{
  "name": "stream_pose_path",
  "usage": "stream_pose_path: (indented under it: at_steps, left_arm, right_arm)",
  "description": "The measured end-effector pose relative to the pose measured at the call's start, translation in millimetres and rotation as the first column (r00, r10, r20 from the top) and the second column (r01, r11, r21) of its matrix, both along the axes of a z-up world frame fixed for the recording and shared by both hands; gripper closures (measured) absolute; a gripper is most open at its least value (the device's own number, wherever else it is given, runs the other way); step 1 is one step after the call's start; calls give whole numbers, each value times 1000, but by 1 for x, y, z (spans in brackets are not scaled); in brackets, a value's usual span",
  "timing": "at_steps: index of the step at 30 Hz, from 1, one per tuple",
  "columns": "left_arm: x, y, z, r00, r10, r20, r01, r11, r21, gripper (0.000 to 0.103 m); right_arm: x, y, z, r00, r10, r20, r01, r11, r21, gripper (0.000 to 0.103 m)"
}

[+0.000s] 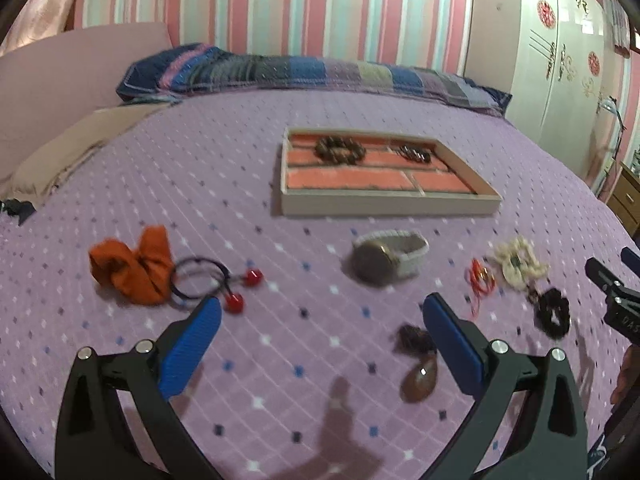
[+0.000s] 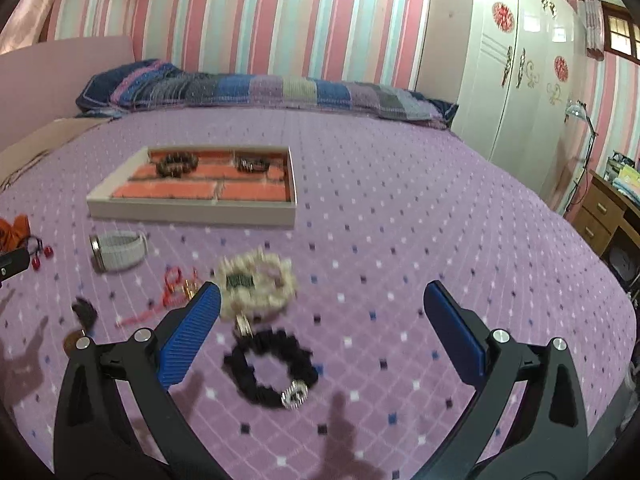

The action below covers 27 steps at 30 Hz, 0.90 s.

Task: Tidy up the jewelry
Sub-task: 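Move the right tool to the black scrunchie while the left tool moves to the brown stone pendant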

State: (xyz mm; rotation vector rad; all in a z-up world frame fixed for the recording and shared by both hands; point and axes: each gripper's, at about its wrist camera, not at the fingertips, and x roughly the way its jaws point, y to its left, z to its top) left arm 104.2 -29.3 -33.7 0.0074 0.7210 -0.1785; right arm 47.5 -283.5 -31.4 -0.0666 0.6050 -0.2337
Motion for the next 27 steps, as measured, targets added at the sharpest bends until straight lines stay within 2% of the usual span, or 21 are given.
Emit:
stream_pose_path:
  at_steps: [7, 18, 27]
  left_arm:
    - [-8, -13, -18, 1000, -27, -9, 27, 1000, -1, 4]
    - [1, -22, -37, 995, -36, -96, 36, 999, -1, 4]
    - [0, -35, -42, 991, -73, -115, 72, 997, -11, 4]
  right_arm:
    - [-4, -14, -26, 999, -19, -46, 22, 998, 57, 4]
    - [3, -19, -35, 998, -36, -51, 39, 998, 46, 4]
    - [5, -27, -45, 997, -7, -79, 13, 997, 79, 4]
